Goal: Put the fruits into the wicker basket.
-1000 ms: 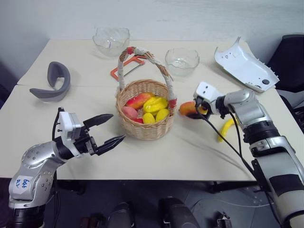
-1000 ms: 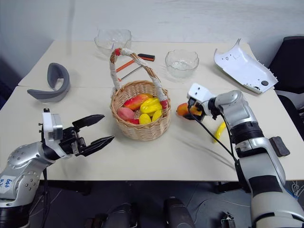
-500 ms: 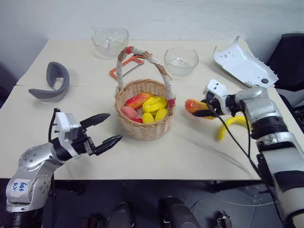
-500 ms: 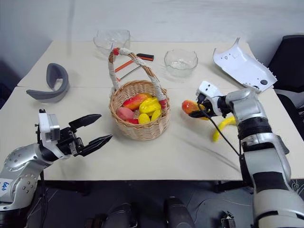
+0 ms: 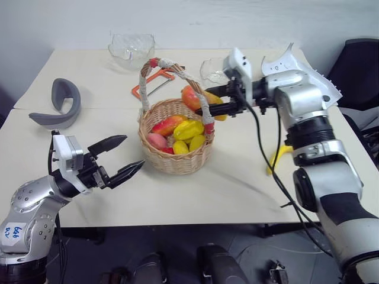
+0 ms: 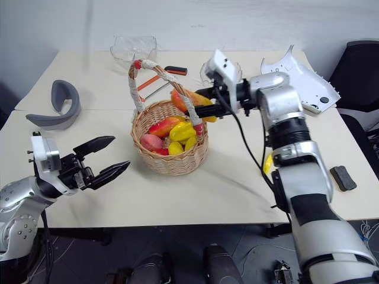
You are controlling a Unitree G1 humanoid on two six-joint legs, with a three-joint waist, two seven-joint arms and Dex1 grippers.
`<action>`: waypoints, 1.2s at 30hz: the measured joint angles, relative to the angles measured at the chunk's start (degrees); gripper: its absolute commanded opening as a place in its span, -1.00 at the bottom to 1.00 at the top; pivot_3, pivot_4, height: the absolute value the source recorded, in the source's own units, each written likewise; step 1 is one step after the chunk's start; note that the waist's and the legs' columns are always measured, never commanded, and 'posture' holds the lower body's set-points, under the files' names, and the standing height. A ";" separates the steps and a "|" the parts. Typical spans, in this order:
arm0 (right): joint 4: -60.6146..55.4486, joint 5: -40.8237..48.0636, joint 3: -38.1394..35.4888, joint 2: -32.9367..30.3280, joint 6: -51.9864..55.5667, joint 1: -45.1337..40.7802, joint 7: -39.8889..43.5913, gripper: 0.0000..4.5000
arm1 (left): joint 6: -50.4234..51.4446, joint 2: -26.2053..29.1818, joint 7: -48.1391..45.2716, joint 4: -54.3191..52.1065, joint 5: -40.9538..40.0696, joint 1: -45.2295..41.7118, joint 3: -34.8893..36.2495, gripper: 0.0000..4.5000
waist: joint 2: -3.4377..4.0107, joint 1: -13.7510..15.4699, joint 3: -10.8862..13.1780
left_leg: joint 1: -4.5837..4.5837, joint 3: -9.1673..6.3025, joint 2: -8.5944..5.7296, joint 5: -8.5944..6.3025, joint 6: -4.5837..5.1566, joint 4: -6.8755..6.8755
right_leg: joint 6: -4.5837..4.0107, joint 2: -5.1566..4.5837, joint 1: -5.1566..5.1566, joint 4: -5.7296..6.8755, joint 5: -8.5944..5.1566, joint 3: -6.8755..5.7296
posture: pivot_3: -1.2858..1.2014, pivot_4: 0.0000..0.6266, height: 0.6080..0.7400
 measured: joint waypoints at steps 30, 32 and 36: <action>-51.13 10.54 -45.10 -23.72 -9.55 83.03 -11.86 0.99 | 1.08 3.22 -7.29 -3.10 0.74 -0.30 -9.52 1.00 | 0.01 1.94 0.03 | -0.12 -0.27 0.03 -0.05 -0.06 0.28 | 0.22 0.36 0.07 -0.11 -0.03 0.15 | 0.03 -0.52 1.00; -51.16 10.40 -48.22 -21.48 -12.28 89.96 -12.88 0.99 | 1.08 3.22 -7.91 -2.71 0.77 -0.85 -9.80 1.00 | -0.05 1.55 0.06 | 0.43 -0.18 0.04 -0.35 -0.02 0.21 | 0.18 0.35 0.63 -0.22 -0.05 0.23 | 0.03 -0.52 1.00; -50.19 9.21 -49.92 -20.93 -18.65 96.88 -14.03 0.99 | 1.05 3.28 -9.38 -1.88 0.75 -1.64 -10.05 1.00 | -0.16 0.67 0.10 | 0.89 -0.14 -0.04 -0.38 0.11 0.14 | -0.04 0.55 0.80 -0.33 0.30 0.70 | 0.03 -0.52 1.00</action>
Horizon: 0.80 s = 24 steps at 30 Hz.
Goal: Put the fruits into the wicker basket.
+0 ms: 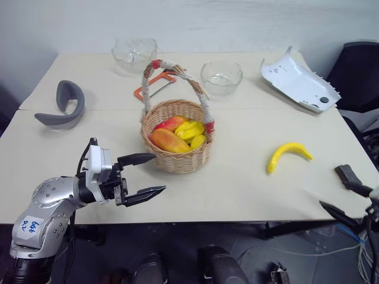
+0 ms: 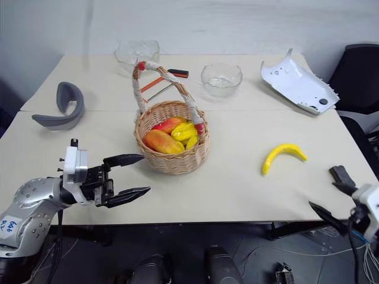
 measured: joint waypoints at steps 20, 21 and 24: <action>50.34 -21.65 41.72 -10.78 -6.39 -60.40 -0.19 0.99 | -2.41 -1.37 0.82 2.21 2.20 1.16 -1.11 1.00 | -0.12 -0.26 0.09 | 0.35 0.14 -0.19 0.11 -0.44 -0.63 | 0.06 0.33 -0.30 0.00 -0.35 0.93 | 0.03 -0.52 1.00; 53.44 -22.34 42.59 -9.84 -6.74 -62.97 -0.51 0.99 | -2.36 -1.34 1.19 1.90 2.20 1.24 -0.98 1.00 | -0.12 -0.31 0.09 | 0.35 0.14 -0.18 0.09 -0.45 -0.62 | 0.06 0.34 -0.30 0.00 -0.36 0.93 | 0.03 -0.52 1.00; 60.61 -22.90 43.64 -7.39 -6.63 -69.00 -1.12 0.99 | -2.19 -1.11 2.32 0.28 2.14 1.66 -0.35 1.00 | -0.12 -0.52 0.09 | 0.35 0.14 -0.18 0.09 -0.46 -0.61 | 0.06 0.33 -0.29 0.01 -0.36 0.93 | 0.03 -0.52 1.00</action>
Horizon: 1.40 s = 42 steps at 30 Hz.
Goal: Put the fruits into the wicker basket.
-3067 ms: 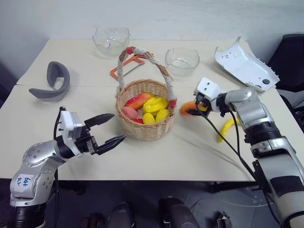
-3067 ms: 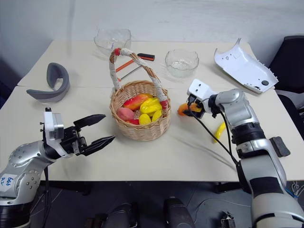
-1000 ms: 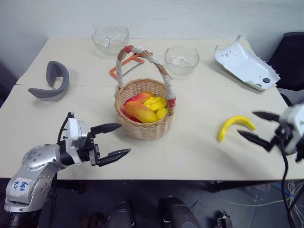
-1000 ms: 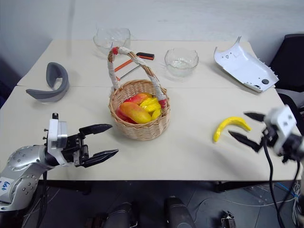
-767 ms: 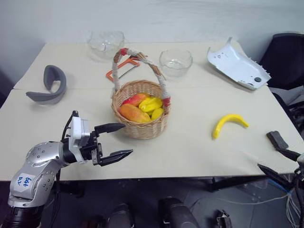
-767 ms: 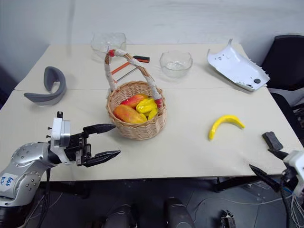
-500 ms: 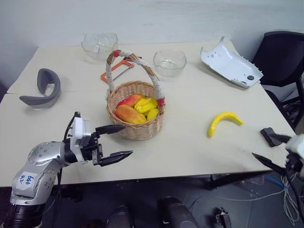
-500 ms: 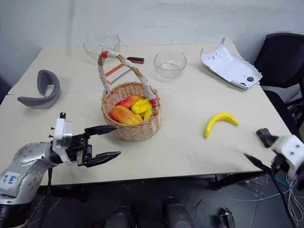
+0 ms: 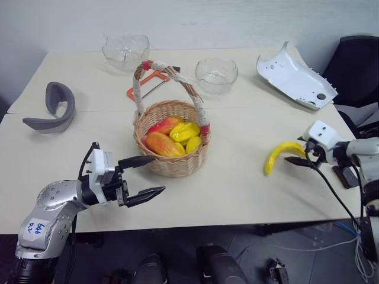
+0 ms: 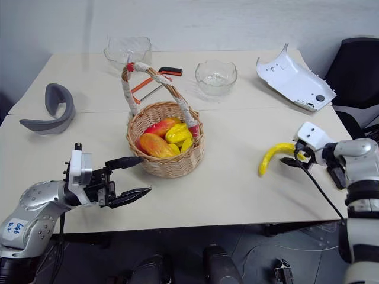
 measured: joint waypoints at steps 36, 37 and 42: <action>-13.66 11.13 0.70 25.03 21.10 -24.16 -2.55 -0.73 | 5.64 -3.21 13.10 -7.92 -7.59 9.51 12.44 1.00 | 0.01 -0.36 0.00 | -0.58 -0.03 0.10 -0.05 -0.04 0.15 | -0.10 0.05 -0.69 0.27 0.04 -0.01 | 0.03 -0.52 1.00; -13.01 11.02 1.15 26.09 20.22 -24.73 -2.66 -0.73 | 5.57 -3.35 13.18 -7.92 -7.58 9.56 12.51 1.00 | 0.00 -0.31 0.00 | -0.88 -0.05 0.10 -0.05 -0.04 0.29 | -0.09 0.05 -0.96 0.35 0.04 -0.01 | 0.03 -0.52 1.00; -14.55 13.57 2.02 28.53 21.21 -24.85 3.15 -0.73 | 5.36 -5.42 14.23 -8.36 -7.85 10.85 12.65 1.00 | 0.01 -0.31 0.00 | -1.08 -0.05 0.11 -0.11 0.07 0.44 | -0.08 0.02 -1.11 0.41 0.05 -0.02 | 0.03 -0.52 1.00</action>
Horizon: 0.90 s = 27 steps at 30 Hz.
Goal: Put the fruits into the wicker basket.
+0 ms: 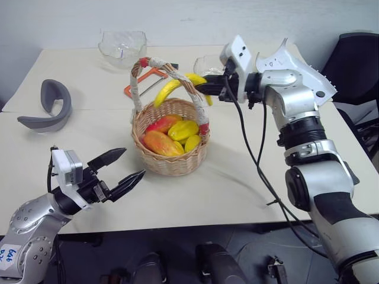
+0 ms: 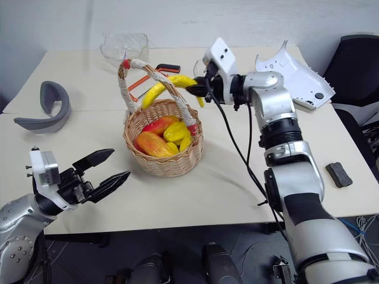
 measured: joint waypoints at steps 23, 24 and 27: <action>-4.11 5.68 -4.52 -6.17 -6.41 6.54 4.55 0.97 | -5.91 -1.80 -1.72 2.71 -0.50 1.62 1.86 1.00 | -0.07 0.48 -0.04 | 0.03 -0.03 0.00 -0.19 0.23 0.45 | 0.01 -0.05 0.10 0.27 0.02 -0.01 | 0.03 -0.52 1.00; -5.54 6.14 -5.41 -8.31 -6.70 8.76 4.73 0.97 | -5.71 -1.23 -1.69 2.78 -0.50 1.52 1.90 1.00 | -0.07 0.59 -0.04 | 0.00 -0.01 -0.02 -0.21 0.25 0.43 | 0.02 -0.07 0.11 0.20 0.02 -0.01 | 0.03 -0.52 1.00; -12.29 7.76 -7.51 -16.02 -5.38 18.13 7.70 0.97 | -4.04 0.77 -2.53 2.91 -1.91 1.66 2.30 1.00 | -0.07 1.26 -0.04 | -0.01 0.00 0.01 -0.34 0.23 0.38 | 0.06 -0.05 0.14 -0.01 0.02 -0.01 | 0.03 -0.52 1.00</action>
